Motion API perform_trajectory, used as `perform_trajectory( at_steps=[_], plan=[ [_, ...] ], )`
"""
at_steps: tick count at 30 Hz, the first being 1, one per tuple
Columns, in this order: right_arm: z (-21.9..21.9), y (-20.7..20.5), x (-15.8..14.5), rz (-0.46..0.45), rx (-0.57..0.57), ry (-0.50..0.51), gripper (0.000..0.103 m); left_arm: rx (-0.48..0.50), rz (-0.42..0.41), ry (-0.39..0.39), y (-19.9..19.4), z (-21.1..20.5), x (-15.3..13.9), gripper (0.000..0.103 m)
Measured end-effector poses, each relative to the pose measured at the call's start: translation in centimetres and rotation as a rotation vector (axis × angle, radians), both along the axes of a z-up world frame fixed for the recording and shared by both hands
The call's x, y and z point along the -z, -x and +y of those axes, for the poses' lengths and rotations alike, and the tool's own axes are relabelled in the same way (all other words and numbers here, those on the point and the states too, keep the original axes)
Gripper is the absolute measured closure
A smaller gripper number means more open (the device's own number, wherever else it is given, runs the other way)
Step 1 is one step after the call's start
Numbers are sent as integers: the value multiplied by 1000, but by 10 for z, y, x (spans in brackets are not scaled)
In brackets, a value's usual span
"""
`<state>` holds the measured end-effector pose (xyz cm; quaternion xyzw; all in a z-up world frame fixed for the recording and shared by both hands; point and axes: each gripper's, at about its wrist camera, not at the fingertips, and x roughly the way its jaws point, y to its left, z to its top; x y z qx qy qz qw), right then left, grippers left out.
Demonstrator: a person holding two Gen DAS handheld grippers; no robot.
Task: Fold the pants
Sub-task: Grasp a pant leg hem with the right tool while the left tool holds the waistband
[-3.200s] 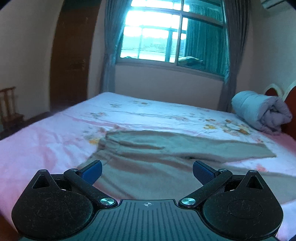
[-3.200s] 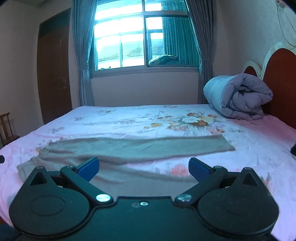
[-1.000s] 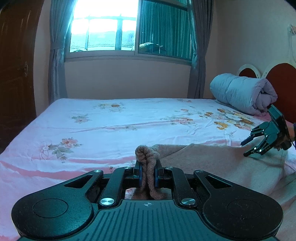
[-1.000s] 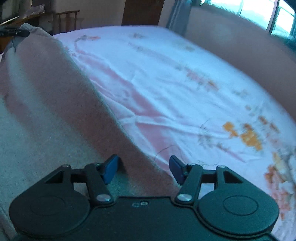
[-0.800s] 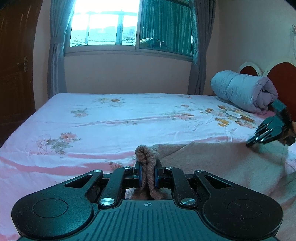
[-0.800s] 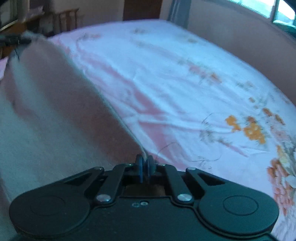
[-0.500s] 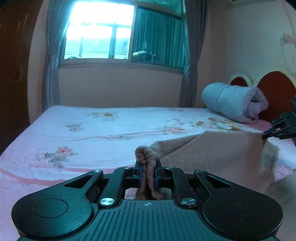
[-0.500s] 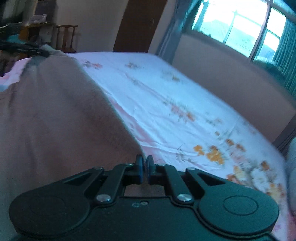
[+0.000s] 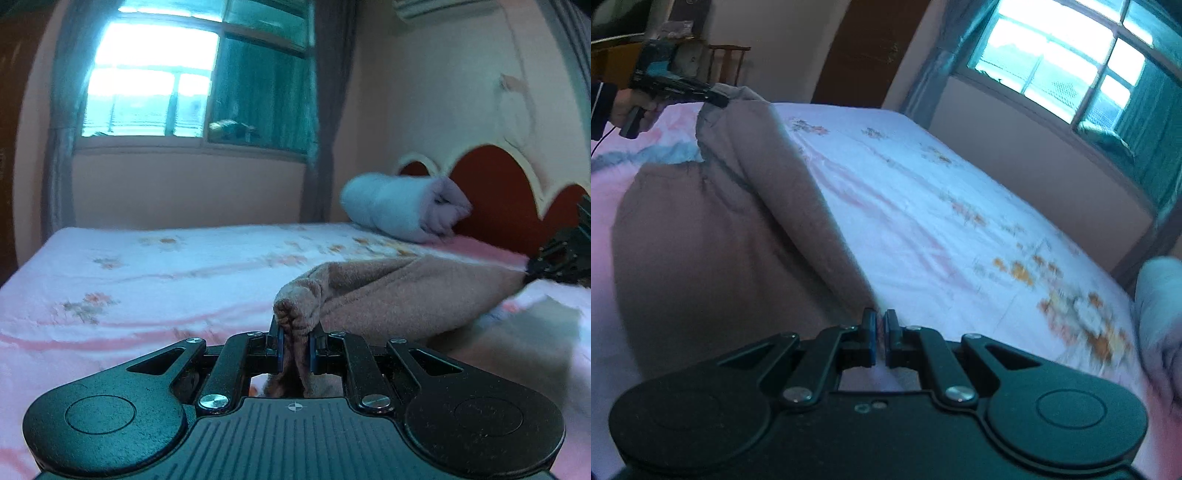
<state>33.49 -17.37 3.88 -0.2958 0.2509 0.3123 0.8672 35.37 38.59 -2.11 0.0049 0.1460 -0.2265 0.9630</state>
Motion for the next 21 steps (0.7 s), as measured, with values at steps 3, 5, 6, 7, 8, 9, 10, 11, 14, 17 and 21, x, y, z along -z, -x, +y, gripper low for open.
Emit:
perform_trajectory(
  at_steps=[3, 5, 6, 7, 8, 9, 10, 11, 14, 17, 21],
  plan=[
    [2, 32, 26, 16, 14, 24, 103, 31, 48, -34, 28, -4, 15, 91],
    [7, 60, 48, -6, 14, 80, 103, 43, 78, -69, 44, -8, 29, 91],
    [9, 71, 61, -21, 14, 108, 103, 47, 92, -75, 52, -9, 36, 91],
    [11, 80, 74, -34, 13, 134, 103, 43, 90, -97, 59, -12, 43, 91],
    [12, 86, 83, -34, 18, 147, 103, 30, 85, -90, 66, -11, 47, 90],
    [14, 91, 92, -49, 28, 158, 103, 16, 83, -65, 71, -10, 50, 90],
    [17, 95, 99, -75, 34, 172, 103, 6, 70, -84, 78, -12, 51, 89],
    [19, 97, 103, -79, 41, 176, 103, -3, 61, -101, 83, -15, 50, 86],
    [22, 103, 101, -135, 66, 172, 91, -66, 87, -103, 103, -11, 50, 59],
    [16, 109, 80, -141, 109, 82, 89, -155, 129, -54, 121, -4, 50, 53],
    [3, 111, 54, -106, 226, -90, 88, -335, 230, 97, 157, -5, 48, 53]
  ],
)
